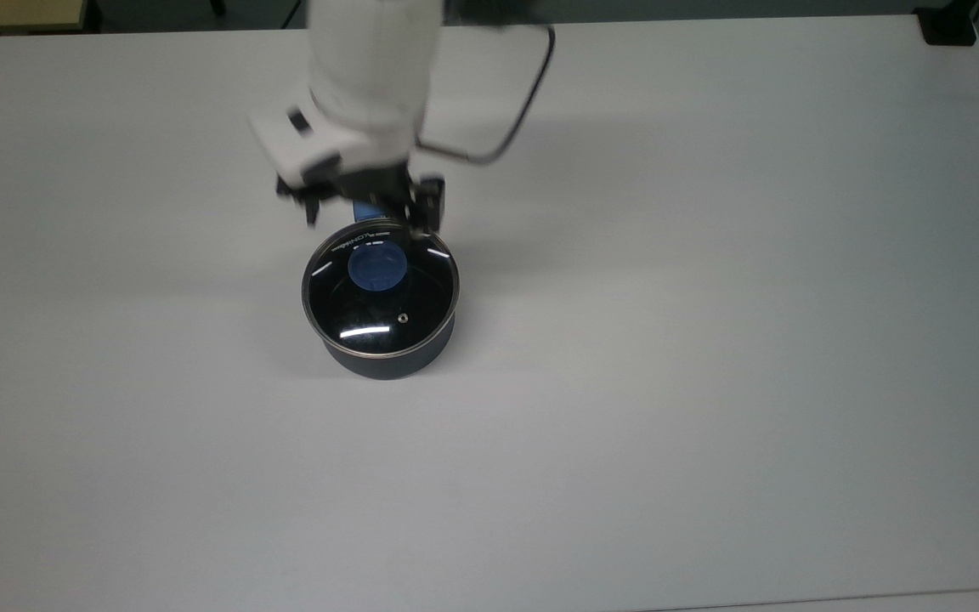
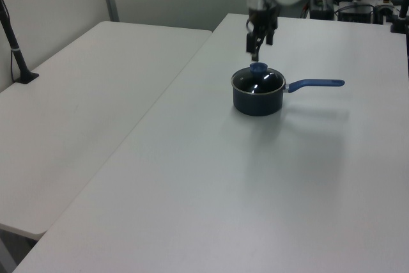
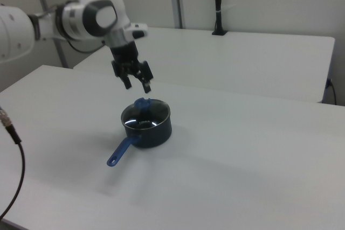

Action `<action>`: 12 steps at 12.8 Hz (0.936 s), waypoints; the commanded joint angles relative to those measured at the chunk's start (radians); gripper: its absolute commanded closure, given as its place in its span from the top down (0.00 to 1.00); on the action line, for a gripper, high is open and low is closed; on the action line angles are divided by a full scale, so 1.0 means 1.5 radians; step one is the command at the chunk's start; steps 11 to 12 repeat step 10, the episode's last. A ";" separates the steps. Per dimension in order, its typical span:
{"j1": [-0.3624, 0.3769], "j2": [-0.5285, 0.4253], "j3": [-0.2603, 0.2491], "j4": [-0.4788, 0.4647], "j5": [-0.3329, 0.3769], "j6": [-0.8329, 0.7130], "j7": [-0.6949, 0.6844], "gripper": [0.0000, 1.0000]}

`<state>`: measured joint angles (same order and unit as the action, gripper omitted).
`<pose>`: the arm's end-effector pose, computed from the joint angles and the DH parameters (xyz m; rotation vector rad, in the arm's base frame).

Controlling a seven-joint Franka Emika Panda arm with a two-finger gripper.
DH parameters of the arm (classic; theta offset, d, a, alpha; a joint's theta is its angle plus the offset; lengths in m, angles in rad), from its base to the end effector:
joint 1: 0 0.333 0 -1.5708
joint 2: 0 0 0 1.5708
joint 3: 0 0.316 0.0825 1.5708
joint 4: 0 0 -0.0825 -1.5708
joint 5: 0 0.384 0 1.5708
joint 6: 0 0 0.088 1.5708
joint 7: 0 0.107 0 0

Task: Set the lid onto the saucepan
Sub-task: 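Open the gripper and raise it away from the lid knob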

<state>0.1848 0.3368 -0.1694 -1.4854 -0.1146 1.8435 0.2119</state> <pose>0.6643 0.0160 0.4870 2.9693 -0.2334 0.0663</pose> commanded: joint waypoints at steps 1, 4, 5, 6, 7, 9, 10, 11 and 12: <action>-0.077 -0.160 0.087 -0.133 0.015 -0.053 -0.024 1.00; -0.117 -0.240 0.097 -0.175 0.016 -0.067 -0.091 1.00; -0.122 -0.243 0.091 -0.170 0.016 -0.089 -0.110 1.00; -0.122 -0.242 0.089 -0.168 0.015 -0.099 -0.115 1.00; -0.122 -0.239 0.083 -0.159 0.015 -0.101 -0.115 1.00; -0.122 -0.233 0.067 -0.148 0.017 -0.103 -0.113 1.00; -0.127 -0.233 0.064 -0.148 0.017 -0.102 -0.114 1.00; -0.127 -0.233 0.064 -0.148 0.017 -0.102 -0.114 1.00; -0.127 -0.233 0.064 -0.148 0.017 -0.102 -0.114 1.00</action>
